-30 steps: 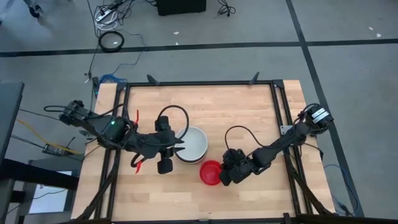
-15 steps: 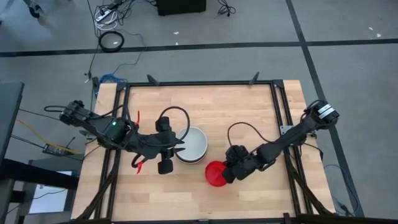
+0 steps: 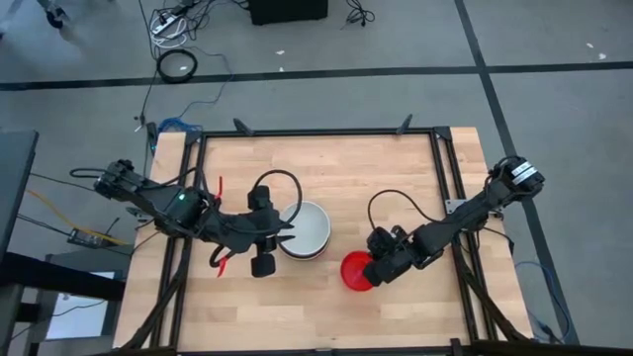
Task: Nest bowls inside each other
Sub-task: Stack the red bowl on top of the white bowl
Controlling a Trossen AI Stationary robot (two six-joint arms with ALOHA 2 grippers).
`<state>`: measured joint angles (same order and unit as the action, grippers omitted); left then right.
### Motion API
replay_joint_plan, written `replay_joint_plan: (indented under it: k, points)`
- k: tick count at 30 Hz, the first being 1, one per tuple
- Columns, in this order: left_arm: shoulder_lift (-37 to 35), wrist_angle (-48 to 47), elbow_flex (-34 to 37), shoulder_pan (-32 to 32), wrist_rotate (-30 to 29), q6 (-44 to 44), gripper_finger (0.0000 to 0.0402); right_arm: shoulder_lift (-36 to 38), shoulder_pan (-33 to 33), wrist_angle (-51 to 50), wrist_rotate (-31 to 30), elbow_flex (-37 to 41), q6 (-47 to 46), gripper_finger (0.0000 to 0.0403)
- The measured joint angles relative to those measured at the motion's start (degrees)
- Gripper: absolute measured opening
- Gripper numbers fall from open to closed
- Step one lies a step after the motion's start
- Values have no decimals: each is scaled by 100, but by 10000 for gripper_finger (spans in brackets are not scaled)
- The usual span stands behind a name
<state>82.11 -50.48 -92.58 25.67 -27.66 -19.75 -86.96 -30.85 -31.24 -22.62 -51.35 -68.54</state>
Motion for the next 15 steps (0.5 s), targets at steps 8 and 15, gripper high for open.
replay_joint_plan:
  k: [8, 15]
  points:
    - [0, 2, 2, 0, 0, 0, 106, 98, -17, -127, -444, 0, 411, 0]
    - [0, -1, 2, -4, 0, 16, 106, 107, 38, -409, -501, 0, 676, 0]
